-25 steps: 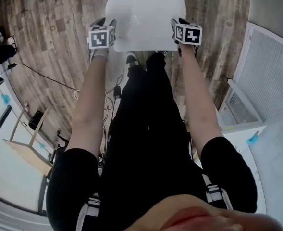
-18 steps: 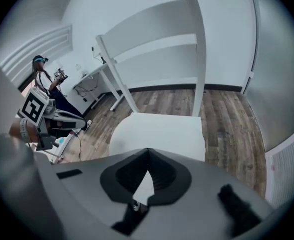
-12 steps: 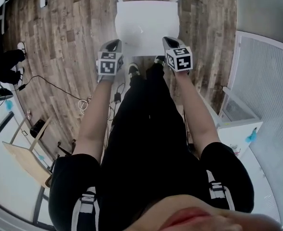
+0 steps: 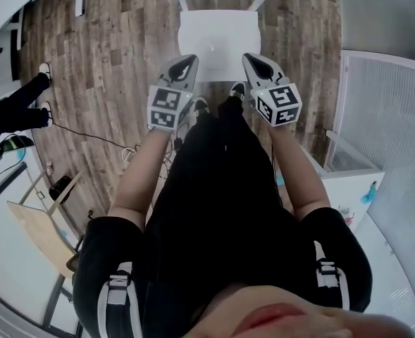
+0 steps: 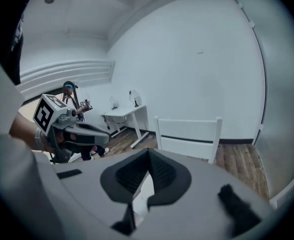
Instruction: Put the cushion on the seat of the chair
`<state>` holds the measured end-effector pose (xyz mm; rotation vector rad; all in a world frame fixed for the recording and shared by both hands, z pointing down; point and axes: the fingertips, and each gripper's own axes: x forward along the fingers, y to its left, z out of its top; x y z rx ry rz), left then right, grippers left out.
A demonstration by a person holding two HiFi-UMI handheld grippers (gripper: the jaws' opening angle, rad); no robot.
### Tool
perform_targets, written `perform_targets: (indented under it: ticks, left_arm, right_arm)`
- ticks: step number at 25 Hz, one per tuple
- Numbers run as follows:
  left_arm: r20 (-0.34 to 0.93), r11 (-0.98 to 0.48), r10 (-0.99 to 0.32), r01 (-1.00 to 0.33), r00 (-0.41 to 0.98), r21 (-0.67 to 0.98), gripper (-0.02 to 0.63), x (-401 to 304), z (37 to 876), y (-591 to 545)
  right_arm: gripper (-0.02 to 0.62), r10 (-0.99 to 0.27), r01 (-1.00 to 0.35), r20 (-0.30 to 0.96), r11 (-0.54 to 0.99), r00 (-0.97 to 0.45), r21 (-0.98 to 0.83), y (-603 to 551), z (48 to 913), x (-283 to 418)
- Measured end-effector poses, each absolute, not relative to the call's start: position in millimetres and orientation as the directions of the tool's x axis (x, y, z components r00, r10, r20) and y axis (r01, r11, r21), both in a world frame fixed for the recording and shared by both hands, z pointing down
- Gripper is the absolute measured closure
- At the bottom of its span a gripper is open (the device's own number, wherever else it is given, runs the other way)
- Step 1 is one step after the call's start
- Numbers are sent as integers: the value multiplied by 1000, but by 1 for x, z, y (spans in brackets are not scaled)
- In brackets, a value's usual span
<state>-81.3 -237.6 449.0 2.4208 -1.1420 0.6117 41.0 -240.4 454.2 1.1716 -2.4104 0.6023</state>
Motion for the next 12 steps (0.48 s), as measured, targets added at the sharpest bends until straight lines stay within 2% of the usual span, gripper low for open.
perform_targets:
  ticks: [4, 12]
  left_arm:
    - [416, -656, -644, -743, 642, 133, 595, -63, 373, -227]
    - [247, -678, -695, -730, 675, 87, 595, -54, 265, -219]
  right_arm:
    - [580, -674, -778, 407, 602, -616, -181, -233, 383, 34]
    - [580, -702, -739, 242, 662, -670, -126, -222, 271, 23]
